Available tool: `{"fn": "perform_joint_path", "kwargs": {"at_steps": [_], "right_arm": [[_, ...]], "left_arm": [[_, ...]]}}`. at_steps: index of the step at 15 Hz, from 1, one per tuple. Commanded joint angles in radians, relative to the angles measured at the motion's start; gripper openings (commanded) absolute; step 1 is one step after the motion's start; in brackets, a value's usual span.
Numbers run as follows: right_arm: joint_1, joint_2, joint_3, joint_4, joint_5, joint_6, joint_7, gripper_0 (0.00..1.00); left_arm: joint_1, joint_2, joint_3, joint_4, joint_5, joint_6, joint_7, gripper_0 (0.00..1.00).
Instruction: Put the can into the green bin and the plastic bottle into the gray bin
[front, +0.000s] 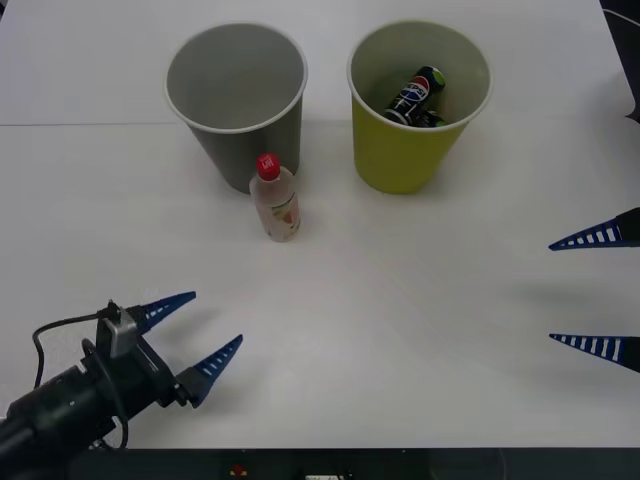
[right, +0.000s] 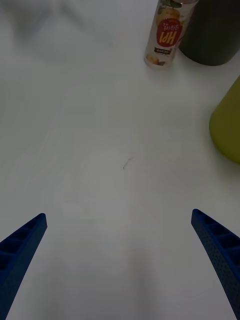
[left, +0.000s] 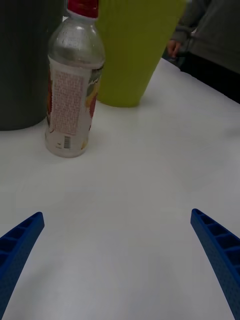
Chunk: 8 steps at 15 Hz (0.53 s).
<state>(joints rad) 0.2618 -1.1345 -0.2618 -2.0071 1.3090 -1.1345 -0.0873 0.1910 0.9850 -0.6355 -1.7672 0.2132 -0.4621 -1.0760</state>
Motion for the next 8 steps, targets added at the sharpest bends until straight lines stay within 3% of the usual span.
{"fn": "perform_joint_path", "kwargs": {"at_steps": [1, 3, 5, 8], "right_arm": [[0.0, 0.0, 0.0, 0.0, 0.0, 0.0, 0.0, 1.0], [0.0, 0.0, 0.0, 0.0, 0.0, 0.0, 0.0, 1.0], [0.0, 0.0, 0.0, 0.0, 0.0, 0.0, 0.0, 1.0], [0.0, 0.0, 0.0, 0.0, 0.0, 0.0, 0.0, 1.0]], "left_arm": [[-0.078, -0.003, -0.121, 0.084, 0.262, -0.125, -0.21, 1.0], [-0.131, -0.003, -0.231, 0.094, 0.52, -0.185, -0.424, 1.0], [-0.183, -0.003, -0.311, 0.094, 0.707, -0.228, -0.587, 1.0], [-0.236, -0.006, -0.369, 0.094, 0.859, -0.254, -0.694, 1.0]]}}
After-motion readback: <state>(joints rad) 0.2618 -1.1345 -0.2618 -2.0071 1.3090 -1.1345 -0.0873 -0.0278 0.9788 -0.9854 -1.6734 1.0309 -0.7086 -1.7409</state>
